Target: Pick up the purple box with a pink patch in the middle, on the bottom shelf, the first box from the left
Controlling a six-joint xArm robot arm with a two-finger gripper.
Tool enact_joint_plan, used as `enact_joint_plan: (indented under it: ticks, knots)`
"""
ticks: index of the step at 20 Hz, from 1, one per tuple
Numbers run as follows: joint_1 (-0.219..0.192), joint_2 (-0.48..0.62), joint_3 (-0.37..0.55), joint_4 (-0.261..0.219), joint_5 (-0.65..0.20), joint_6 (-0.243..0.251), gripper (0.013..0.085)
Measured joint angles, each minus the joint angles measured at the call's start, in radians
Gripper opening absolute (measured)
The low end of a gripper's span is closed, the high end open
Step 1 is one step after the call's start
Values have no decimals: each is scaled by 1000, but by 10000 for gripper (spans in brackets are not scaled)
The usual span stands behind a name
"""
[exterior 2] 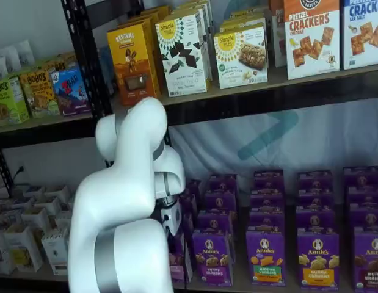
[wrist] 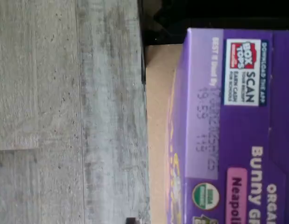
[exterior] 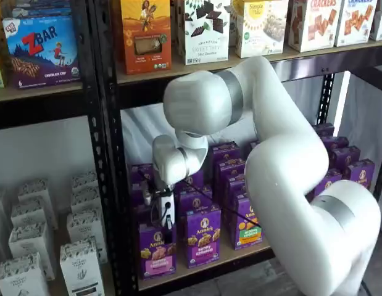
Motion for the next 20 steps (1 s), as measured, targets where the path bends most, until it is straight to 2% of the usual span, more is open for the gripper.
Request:
enact_joint_plan:
  ticks: [2, 3, 4, 9, 14, 16, 19, 20]
  knots:
    - [1, 3, -6, -2, 5, 3, 650]
    - [2, 4, -8, -3, 7, 4, 650]
    - [2, 6, -11, -5, 10, 7, 610]
    - [5, 11, -19, -28, 17, 29, 610]
    - [7, 15, -24, -25, 20, 29, 610]
    - [8, 15, -23, -19, 17, 24, 530]
    - [8, 14, -20, -18, 12, 24, 490]
    - [8, 12, -19, -18, 12, 24, 450]
